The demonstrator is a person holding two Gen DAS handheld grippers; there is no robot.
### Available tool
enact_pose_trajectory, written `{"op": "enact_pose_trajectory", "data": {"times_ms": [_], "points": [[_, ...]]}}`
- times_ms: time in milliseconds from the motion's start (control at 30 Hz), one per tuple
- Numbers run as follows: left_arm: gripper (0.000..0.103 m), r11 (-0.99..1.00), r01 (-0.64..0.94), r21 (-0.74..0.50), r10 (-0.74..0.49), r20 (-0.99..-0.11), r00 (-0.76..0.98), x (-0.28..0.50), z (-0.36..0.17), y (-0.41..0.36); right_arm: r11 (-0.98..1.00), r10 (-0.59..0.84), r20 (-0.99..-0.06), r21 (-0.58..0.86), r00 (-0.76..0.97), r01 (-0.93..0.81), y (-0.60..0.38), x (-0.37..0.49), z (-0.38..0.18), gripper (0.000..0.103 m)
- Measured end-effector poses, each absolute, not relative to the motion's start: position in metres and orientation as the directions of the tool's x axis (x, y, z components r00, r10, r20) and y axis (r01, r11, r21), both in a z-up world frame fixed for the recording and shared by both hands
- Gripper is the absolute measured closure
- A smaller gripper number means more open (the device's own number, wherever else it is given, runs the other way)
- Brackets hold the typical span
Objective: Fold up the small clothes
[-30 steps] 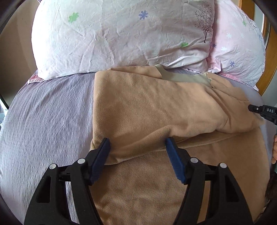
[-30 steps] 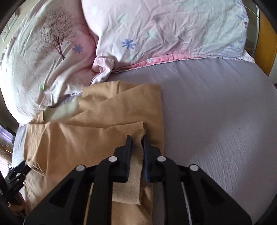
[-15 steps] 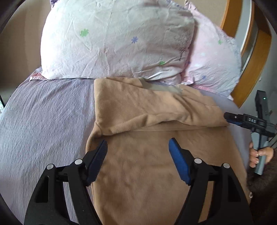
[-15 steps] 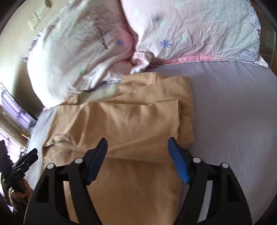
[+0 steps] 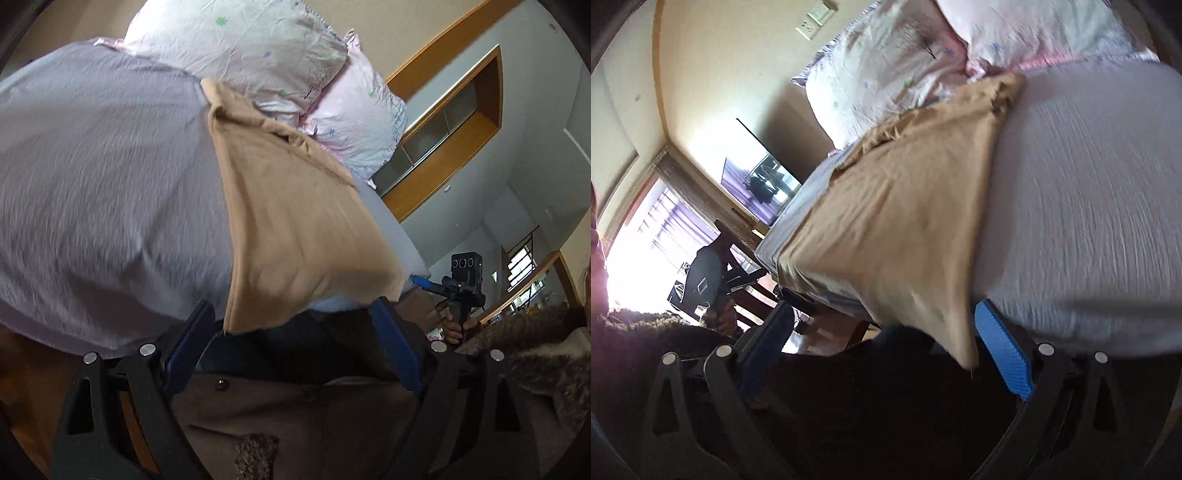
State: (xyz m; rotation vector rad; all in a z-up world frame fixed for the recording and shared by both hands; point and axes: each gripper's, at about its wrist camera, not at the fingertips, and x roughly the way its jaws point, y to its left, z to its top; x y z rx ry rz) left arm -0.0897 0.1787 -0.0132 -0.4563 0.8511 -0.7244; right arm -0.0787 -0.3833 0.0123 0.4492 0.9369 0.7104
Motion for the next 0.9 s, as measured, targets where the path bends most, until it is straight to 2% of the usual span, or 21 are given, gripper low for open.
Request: {"op": "enact_pose_trajectory", "data": {"times_ms": [100, 300, 367, 400, 433, 467, 500, 533, 567, 600, 733, 900], "points": [[0.016, 0.69, 0.361, -0.627, -0.721, -0.555, 0.414, -0.079, -0.035, 0.17, 0.707, 0.702, -0.602, 0.656, 0.381, -0.265, -0.391, -0.081, -0.013, 0.005], [0.018, 0.702, 0.353, -0.618, -0.712, -0.598, 0.369, -0.046, -0.054, 0.142, 0.646, 0.756, -0.555, 0.72, 0.348, -0.255, -0.375, -0.05, -0.042, 0.005], [0.023, 0.671, 0.346, -0.656, -0.741, -0.569, 0.357, -0.044, -0.059, 0.141, 0.614, 0.782, -0.528, 0.741, 0.33, -0.271, -0.368, -0.043, -0.047, 0.012], [0.029, 0.648, 0.33, -0.686, -0.759, -0.548, 0.351, -0.042, -0.062, 0.142, 0.599, 0.794, -0.513, 0.751, 0.324, -0.278, -0.365, -0.042, -0.049, 0.026], [0.033, 0.612, 0.308, -0.729, -0.785, -0.513, 0.347, -0.039, -0.065, 0.144, 0.579, 0.809, -0.495, 0.763, 0.316, -0.286, -0.362, -0.041, -0.051, 0.05], [0.048, 0.563, 0.279, -0.778, -0.815, -0.466, 0.344, -0.038, -0.069, 0.149, 0.563, 0.821, -0.483, 0.772, 0.305, -0.294, -0.359, -0.04, -0.052, 0.065], [0.063, 0.514, 0.251, -0.82, -0.839, -0.419, 0.346, -0.038, -0.073, 0.153, 0.549, 0.831, -0.472, 0.778, 0.293, -0.304, -0.356, -0.041, -0.052, 0.089], [0.071, 0.474, 0.228, -0.85, -0.854, -0.381, 0.355, -0.041, -0.074, 0.158, 0.543, 0.836, -0.466, 0.779, 0.289, -0.314, -0.355, -0.043, -0.051, 0.093], [0.087, 0.441, 0.216, -0.871, -0.864, -0.346, 0.367, -0.043, -0.073, 0.162, 0.539, 0.839, -0.46, 0.776, 0.29, -0.326, -0.355, -0.047, -0.049, 0.094], [0.097, 0.415, 0.213, -0.884, -0.87, -0.317, 0.379, -0.046, -0.069, 0.164, 0.535, 0.841, -0.453, 0.773, 0.294, -0.341, -0.355, -0.05, -0.045, 0.095], [0.098, 0.373, 0.246, -0.895, -0.872, -0.247, 0.423, -0.047, -0.04, 0.168, 0.514, 0.853, -0.401, 0.75, 0.333, -0.416, -0.356, -0.05, -0.01, 0.095], [0.098, 0.411, 0.314, -0.856, -0.853, -0.239, 0.464, -0.011, 0.007, 0.163, 0.526, 0.839, -0.322, 0.688, 0.438, -0.501, -0.355, -0.022, 0.047, 0.095]]}}
